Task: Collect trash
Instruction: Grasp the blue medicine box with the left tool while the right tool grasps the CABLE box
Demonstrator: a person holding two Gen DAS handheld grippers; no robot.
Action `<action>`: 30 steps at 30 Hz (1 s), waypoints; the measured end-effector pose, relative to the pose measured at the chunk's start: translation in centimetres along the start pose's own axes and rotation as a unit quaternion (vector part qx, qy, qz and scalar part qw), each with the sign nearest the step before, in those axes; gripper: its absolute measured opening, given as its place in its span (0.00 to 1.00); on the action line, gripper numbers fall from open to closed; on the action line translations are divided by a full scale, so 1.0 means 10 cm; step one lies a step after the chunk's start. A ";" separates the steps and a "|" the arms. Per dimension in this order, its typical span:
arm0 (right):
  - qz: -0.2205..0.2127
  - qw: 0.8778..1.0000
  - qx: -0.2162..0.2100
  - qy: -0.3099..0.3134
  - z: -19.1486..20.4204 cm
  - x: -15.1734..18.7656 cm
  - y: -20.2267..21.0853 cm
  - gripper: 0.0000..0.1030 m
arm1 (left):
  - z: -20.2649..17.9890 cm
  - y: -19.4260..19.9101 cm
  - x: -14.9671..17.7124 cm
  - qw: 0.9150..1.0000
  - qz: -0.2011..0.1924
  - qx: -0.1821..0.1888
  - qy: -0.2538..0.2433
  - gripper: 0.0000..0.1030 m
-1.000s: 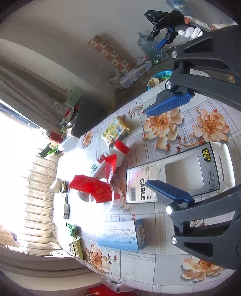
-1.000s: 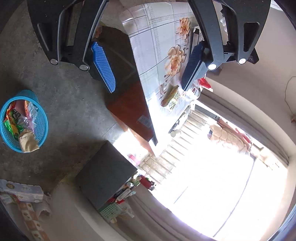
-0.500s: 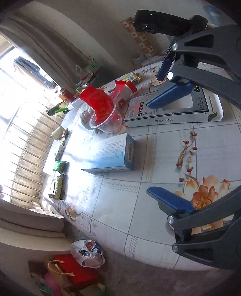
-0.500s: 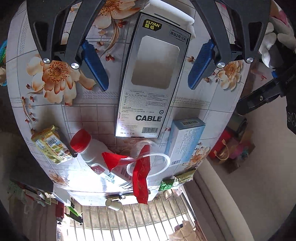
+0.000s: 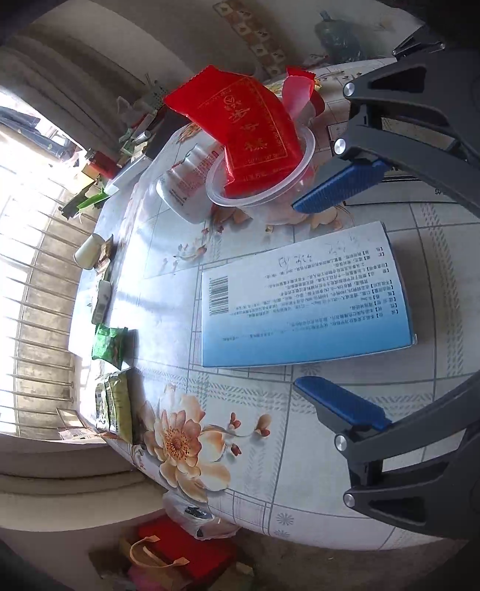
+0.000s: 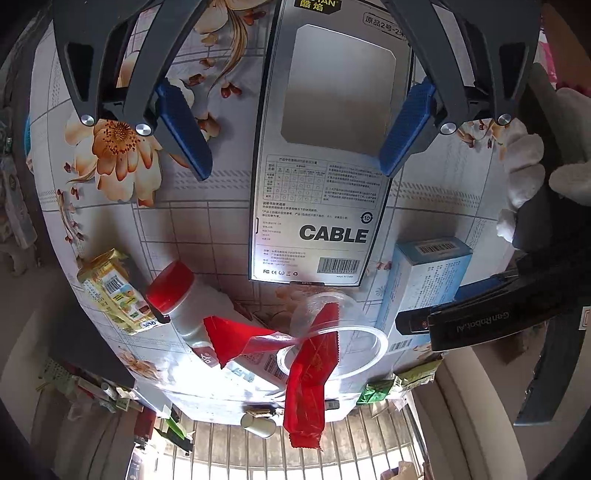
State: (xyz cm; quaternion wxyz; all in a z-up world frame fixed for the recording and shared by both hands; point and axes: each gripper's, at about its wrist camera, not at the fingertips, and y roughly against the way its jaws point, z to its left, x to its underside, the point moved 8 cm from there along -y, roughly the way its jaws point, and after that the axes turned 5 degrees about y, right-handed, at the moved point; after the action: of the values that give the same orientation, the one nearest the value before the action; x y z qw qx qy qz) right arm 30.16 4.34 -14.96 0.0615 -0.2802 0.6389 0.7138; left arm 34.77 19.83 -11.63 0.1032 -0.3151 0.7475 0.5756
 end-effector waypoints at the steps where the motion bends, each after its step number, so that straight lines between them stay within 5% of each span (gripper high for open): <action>1: 0.001 1.000 0.000 0.003 0.02 -0.01 0.00 0.87 | 0.02 -0.04 -0.01 1.000 0.002 0.000 0.005 0.83; 12: 0.008 1.000 -0.008 0.006 0.14 -0.08 -0.10 0.88 | 0.05 -0.27 -0.08 1.000 0.017 -0.011 -0.002 0.83; 15: 0.010 1.000 -0.022 0.007 0.17 -0.07 -0.10 0.88 | 0.06 -0.27 -0.10 1.000 0.014 -0.014 -0.012 0.73; 20: 0.012 0.999 -0.052 0.005 0.20 -0.05 -0.10 0.79 | 0.08 -0.24 -0.07 1.000 0.008 -0.008 -0.023 0.72; 30: 0.020 0.994 -0.097 0.039 0.15 0.32 0.10 0.79 | 0.14 0.19 0.54 0.997 0.034 0.008 -0.062 0.72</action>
State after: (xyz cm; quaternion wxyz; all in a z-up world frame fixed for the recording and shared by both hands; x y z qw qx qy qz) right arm 26.54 4.69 -15.56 -0.0052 -0.2996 0.5738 0.7622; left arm 29.09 19.46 -13.34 0.1324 -0.2526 0.7548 0.5907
